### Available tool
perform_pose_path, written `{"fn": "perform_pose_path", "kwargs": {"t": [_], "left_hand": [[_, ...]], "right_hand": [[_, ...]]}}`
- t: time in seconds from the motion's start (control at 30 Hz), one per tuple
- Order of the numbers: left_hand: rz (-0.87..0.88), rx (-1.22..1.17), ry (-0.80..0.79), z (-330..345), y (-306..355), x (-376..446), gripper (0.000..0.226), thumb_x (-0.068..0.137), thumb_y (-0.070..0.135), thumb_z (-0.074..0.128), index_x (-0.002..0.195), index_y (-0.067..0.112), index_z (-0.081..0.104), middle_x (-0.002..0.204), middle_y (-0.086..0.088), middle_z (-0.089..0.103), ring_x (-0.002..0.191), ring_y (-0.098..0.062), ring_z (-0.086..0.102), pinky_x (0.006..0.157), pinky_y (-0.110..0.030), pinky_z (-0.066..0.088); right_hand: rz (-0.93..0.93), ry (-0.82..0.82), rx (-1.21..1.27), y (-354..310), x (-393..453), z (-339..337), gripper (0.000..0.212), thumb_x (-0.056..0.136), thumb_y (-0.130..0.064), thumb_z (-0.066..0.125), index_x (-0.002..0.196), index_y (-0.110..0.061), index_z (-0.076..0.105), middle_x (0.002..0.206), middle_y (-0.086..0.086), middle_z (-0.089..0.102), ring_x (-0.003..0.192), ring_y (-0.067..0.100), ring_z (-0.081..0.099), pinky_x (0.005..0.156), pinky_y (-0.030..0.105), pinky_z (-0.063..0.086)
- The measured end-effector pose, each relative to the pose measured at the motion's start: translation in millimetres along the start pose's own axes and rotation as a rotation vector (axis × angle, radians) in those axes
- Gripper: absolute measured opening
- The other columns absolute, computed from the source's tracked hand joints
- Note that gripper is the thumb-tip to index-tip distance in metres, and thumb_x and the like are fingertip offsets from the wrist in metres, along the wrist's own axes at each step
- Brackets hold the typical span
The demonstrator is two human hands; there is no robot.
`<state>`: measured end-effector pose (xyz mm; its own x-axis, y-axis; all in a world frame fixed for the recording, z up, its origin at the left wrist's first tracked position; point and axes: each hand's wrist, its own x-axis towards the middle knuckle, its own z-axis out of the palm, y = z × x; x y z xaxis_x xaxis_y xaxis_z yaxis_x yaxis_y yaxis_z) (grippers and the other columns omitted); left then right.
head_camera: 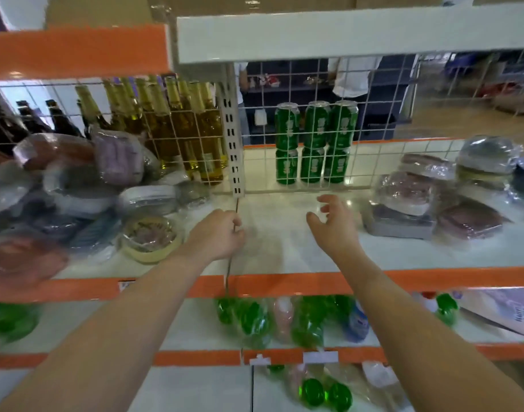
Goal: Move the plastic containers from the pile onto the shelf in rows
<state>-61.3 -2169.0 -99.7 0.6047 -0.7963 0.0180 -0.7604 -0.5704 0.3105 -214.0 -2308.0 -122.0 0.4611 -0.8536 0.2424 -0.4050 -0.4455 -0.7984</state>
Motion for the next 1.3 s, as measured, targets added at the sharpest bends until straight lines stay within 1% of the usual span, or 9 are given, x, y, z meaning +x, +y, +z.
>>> {"fn": "perform_pose_path", "kwargs": {"t": [0.17, 0.27, 0.37, 0.47, 0.6, 0.97, 1.1, 1.2, 1.3], "left_hand": [[-0.092, -0.032, 0.023, -15, -72, -32, 0.031, 0.094, 0.033, 0.053, 0.120, 0.017, 0.057, 0.123, -0.005, 0.055, 0.107, -0.021, 0.055, 0.091, -0.034, 0.044], [-0.137, -0.088, 0.097, -24, -102, -42, 0.017, 0.092, 0.028, 0.055, 0.104, 0.018, 0.062, 0.115, -0.002, 0.060, 0.096, -0.019, 0.059, 0.084, -0.031, 0.044], [-0.186, -0.131, 0.153, -31, -125, -46, 0.017, 0.091, 0.020, 0.057, 0.106, 0.014, 0.063, 0.114, -0.006, 0.062, 0.107, -0.025, 0.057, 0.090, -0.034, 0.045], [-0.253, -0.123, 0.191, -34, -149, -43, 0.028, 0.089, 0.027, 0.057, 0.112, 0.013, 0.061, 0.117, -0.010, 0.061, 0.112, -0.029, 0.054, 0.093, -0.039, 0.045], [-0.295, -0.087, 0.242, -41, -176, -26, 0.039, 0.089, 0.025, 0.057, 0.124, 0.008, 0.053, 0.122, -0.016, 0.053, 0.117, -0.035, 0.048, 0.095, -0.041, 0.041], [-0.298, -0.065, 0.258, -52, -200, 53, 0.067, 0.088, 0.036, 0.062, 0.143, 0.014, 0.032, 0.140, -0.013, 0.035, 0.127, -0.034, 0.038, 0.104, -0.044, 0.036], [-0.280, -0.005, 0.287, -51, -206, 69, 0.065, 0.087, 0.042, 0.062, 0.141, 0.017, 0.036, 0.140, -0.011, 0.038, 0.126, -0.033, 0.039, 0.103, -0.044, 0.037], [-0.292, 0.150, 0.257, -51, -200, 76, 0.058, 0.087, 0.048, 0.060, 0.133, 0.017, 0.043, 0.133, -0.008, 0.043, 0.122, -0.028, 0.042, 0.095, -0.040, 0.040], [-0.276, 0.307, 0.197, -53, -193, 82, 0.059, 0.087, 0.050, 0.059, 0.131, 0.015, 0.042, 0.131, -0.007, 0.047, 0.121, -0.026, 0.044, 0.093, -0.035, 0.040]], "right_hand": [[-0.018, -0.127, -0.029, -34, -25, 53, 0.044, 0.092, -0.021, 0.056, 0.133, -0.012, 0.045, 0.130, 0.012, 0.050, 0.117, 0.022, 0.050, 0.091, 0.032, 0.041], [-0.028, -0.188, -0.038, -53, -28, 80, 0.045, 0.092, -0.023, 0.056, 0.134, -0.013, 0.043, 0.131, 0.011, 0.049, 0.117, 0.023, 0.050, 0.095, 0.035, 0.043], [-0.036, -0.239, -0.039, -68, -25, 105, 0.048, 0.091, -0.024, 0.057, 0.135, -0.014, 0.043, 0.131, 0.011, 0.049, 0.118, 0.024, 0.050, 0.097, 0.038, 0.044], [-0.051, -0.276, -0.029, -78, -18, 129, 0.048, 0.090, -0.024, 0.058, 0.135, -0.014, 0.044, 0.130, 0.011, 0.049, 0.118, 0.026, 0.049, 0.099, 0.041, 0.044], [-0.072, -0.308, -0.049, -91, 3, 157, 0.049, 0.090, -0.024, 0.059, 0.135, -0.013, 0.044, 0.131, 0.013, 0.049, 0.119, 0.025, 0.049, 0.099, 0.036, 0.040], [-0.101, -0.417, -0.131, -116, 79, 213, 0.052, 0.087, -0.027, 0.065, 0.132, -0.008, 0.049, 0.128, 0.018, 0.053, 0.117, 0.035, 0.051, 0.097, 0.042, 0.044], [-0.100, -0.463, -0.136, -113, 93, 231, 0.069, 0.082, -0.031, 0.071, 0.141, -0.014, 0.039, 0.134, 0.014, 0.049, 0.122, 0.032, 0.047, 0.098, 0.035, 0.041], [-0.094, -0.498, -0.181, -111, 102, 242, 0.067, 0.084, -0.028, 0.071, 0.140, -0.013, 0.038, 0.131, 0.011, 0.049, 0.122, 0.029, 0.046, 0.084, 0.023, 0.032], [-0.114, -0.516, -0.225, -109, 103, 254, 0.078, 0.075, -0.045, 0.075, 0.139, -0.018, 0.038, 0.128, 0.007, 0.051, 0.122, 0.029, 0.049, 0.090, 0.029, 0.038]]}}
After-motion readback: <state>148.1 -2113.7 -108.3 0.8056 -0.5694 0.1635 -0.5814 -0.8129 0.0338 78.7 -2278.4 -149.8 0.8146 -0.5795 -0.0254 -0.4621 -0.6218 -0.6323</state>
